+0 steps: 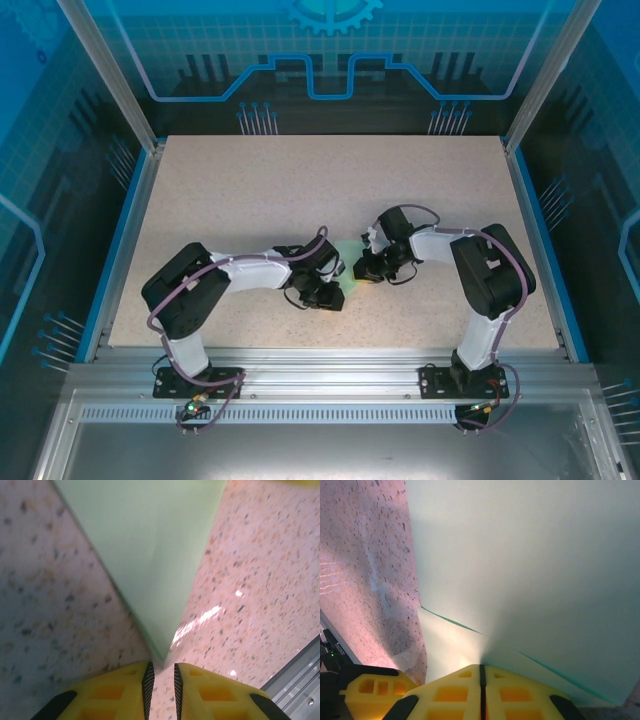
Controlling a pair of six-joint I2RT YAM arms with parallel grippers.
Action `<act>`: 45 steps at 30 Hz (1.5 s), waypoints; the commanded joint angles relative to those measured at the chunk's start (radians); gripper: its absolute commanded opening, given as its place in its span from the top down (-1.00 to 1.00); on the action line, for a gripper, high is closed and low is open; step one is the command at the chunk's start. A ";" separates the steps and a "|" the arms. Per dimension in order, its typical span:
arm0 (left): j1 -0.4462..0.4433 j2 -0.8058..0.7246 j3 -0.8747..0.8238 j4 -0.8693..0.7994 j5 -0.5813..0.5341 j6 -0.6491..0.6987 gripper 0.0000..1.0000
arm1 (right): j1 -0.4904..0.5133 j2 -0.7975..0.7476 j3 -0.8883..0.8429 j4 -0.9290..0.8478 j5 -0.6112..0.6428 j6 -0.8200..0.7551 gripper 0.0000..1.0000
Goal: Fold a paper plane with a square sheet of paper (pick it up from the middle)
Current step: Third fold the triangle at the center of the table.
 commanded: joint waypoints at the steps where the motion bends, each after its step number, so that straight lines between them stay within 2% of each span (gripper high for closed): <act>1: -0.014 -0.050 -0.058 -0.192 -0.036 -0.007 0.54 | -0.015 0.029 -0.007 -0.048 0.103 -0.019 0.83; 9: 0.043 -0.198 -0.035 -0.043 -0.043 -0.079 0.52 | -0.014 0.016 -0.008 -0.045 0.096 -0.015 0.82; 15: 0.043 -0.067 0.100 0.032 0.024 -0.082 0.52 | -0.014 0.004 -0.004 -0.032 0.073 -0.004 0.81; 23: 0.044 0.090 0.162 0.073 0.020 -0.091 0.64 | -0.013 -0.003 0.010 -0.032 0.070 0.008 0.81; 28: 0.043 0.120 0.131 0.058 0.024 -0.085 0.72 | -0.013 -0.022 0.013 -0.029 0.047 0.014 0.81; 38: 0.043 0.162 0.088 0.026 -0.007 -0.079 0.75 | 0.023 -0.099 -0.003 -0.023 0.020 0.034 0.78; 45: 0.042 0.163 0.087 0.017 -0.010 -0.071 0.76 | 0.041 -0.022 -0.002 0.013 0.016 0.050 0.79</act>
